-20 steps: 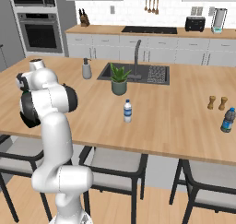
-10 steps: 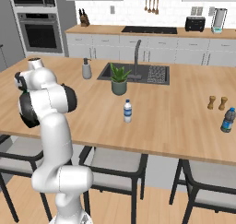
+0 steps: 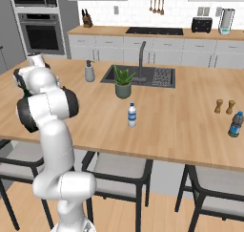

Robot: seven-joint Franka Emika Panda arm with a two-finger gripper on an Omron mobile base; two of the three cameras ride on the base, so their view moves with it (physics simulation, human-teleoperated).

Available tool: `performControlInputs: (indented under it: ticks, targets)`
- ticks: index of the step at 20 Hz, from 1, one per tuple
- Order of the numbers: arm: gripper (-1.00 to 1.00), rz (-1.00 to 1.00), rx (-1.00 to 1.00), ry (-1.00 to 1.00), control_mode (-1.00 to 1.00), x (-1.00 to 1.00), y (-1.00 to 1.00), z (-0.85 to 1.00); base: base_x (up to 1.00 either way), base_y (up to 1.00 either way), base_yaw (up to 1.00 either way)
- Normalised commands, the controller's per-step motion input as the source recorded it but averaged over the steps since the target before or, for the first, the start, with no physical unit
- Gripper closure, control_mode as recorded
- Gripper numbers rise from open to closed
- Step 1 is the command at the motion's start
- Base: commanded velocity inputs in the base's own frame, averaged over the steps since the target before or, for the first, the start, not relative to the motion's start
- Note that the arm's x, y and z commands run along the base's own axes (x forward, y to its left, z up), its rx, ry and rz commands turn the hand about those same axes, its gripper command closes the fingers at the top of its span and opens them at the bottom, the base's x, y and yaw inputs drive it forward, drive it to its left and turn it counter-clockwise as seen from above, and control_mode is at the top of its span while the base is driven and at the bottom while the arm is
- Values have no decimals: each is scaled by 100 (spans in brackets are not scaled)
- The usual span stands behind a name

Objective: Move the plastic bottles in the middle to the plastics group, and the glass bottles in the middle to the glass group.

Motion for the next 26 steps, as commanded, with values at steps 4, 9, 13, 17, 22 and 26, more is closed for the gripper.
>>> performControlInputs:
  ticks: [4, 9, 13, 17, 22, 26]
  targets:
    - [-100, 0, 0, -11, -100, -32, -60, 11, 0, 0, 0]
    - [-100, 0, 0, -14, -100, -38, -76, 0, 0, 0, 0]
    - [-100, 0, 1, -6, -100, -31, -87, 0, 0, 0, 0]
    - [-100, 0, 1, 0, -100, -26, -84, 2, 0, 0, 0]
    - [-100, 0, 0, 0, -100, -8, -78, 6, 0, 0, 0]
    - [-100, 0, 0, 0, -100, 0, -81, 2, 0, 0, 0]
